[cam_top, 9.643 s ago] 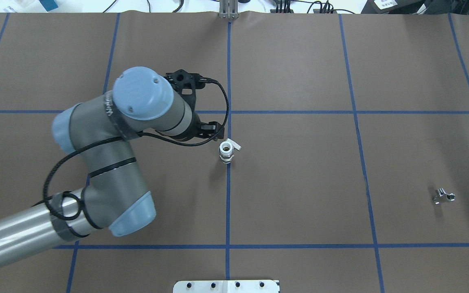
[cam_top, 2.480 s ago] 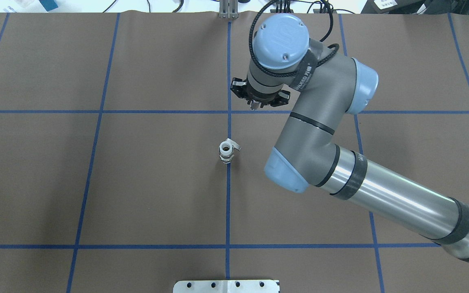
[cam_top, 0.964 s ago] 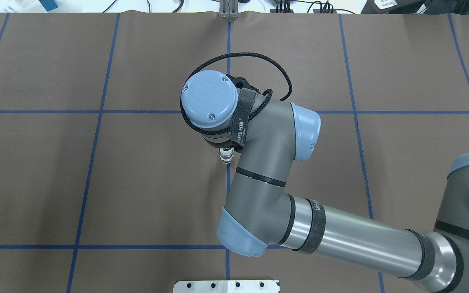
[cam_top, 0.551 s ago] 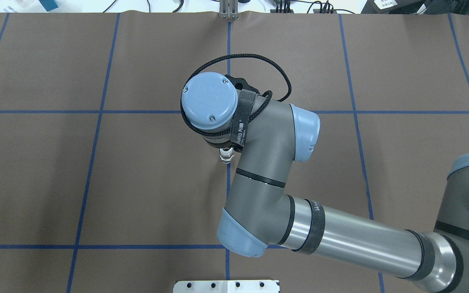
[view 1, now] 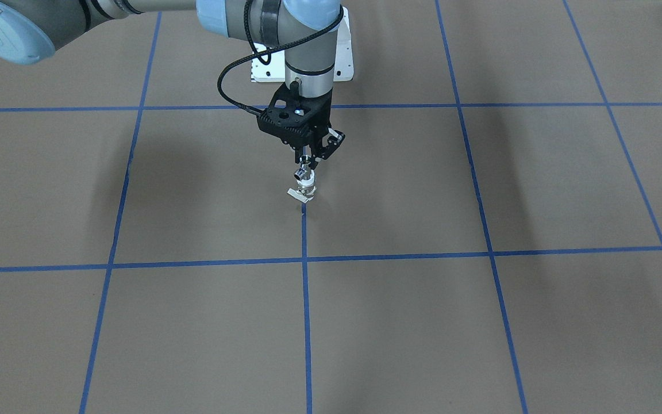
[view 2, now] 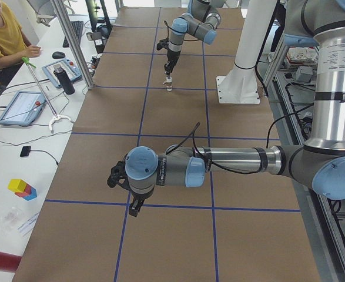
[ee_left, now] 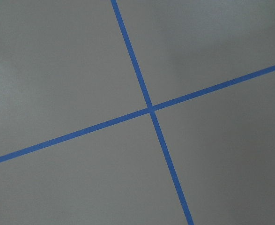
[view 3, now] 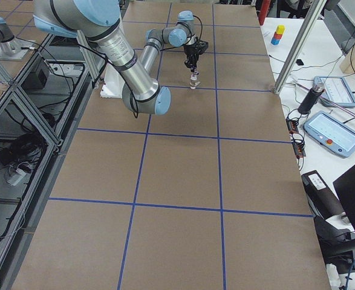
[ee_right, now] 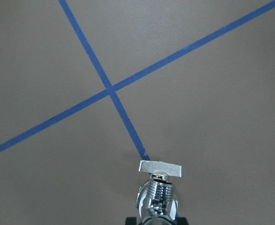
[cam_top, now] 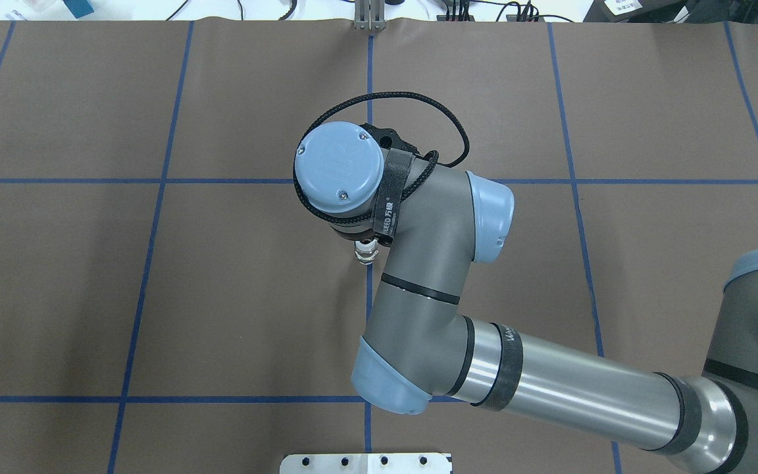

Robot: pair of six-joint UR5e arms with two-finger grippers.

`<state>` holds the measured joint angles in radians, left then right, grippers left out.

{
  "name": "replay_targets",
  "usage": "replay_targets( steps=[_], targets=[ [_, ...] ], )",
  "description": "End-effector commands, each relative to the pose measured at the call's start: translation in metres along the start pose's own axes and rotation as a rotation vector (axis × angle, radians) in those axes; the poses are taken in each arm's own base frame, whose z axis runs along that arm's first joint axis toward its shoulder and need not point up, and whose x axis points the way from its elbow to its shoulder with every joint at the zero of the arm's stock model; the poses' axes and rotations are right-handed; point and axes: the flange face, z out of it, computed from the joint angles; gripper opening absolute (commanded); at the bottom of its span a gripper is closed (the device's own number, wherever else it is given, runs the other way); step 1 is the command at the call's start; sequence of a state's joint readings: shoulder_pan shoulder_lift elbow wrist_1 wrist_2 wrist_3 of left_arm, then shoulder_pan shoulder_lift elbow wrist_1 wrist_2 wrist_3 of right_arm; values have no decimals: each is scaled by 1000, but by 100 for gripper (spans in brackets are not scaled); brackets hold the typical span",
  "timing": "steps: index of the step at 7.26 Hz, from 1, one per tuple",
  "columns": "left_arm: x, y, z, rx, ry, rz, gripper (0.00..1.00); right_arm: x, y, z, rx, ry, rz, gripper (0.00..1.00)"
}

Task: Assemble PPR valve and pipe with both arms
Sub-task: 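Lower the chrome fitting into the top of the white valve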

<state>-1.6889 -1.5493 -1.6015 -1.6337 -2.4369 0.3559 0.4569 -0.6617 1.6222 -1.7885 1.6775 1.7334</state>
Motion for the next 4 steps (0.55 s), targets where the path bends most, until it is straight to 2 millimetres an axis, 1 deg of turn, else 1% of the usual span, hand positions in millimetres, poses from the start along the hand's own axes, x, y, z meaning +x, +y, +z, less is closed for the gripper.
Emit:
replay_targets(
  steps=[1, 3, 4],
  targets=[
    [0, 0, 0, 0, 1, 0, 100, 3, 4, 5, -3, 9, -5, 0],
    [0, 0, 0, 0, -1, 0, 100, 1, 8, 4, -6, 5, -7, 0],
    [0, 0, 0, 0, 1, 0, 100, 2, 7, 6, -6, 8, -8, 0]
  ],
)
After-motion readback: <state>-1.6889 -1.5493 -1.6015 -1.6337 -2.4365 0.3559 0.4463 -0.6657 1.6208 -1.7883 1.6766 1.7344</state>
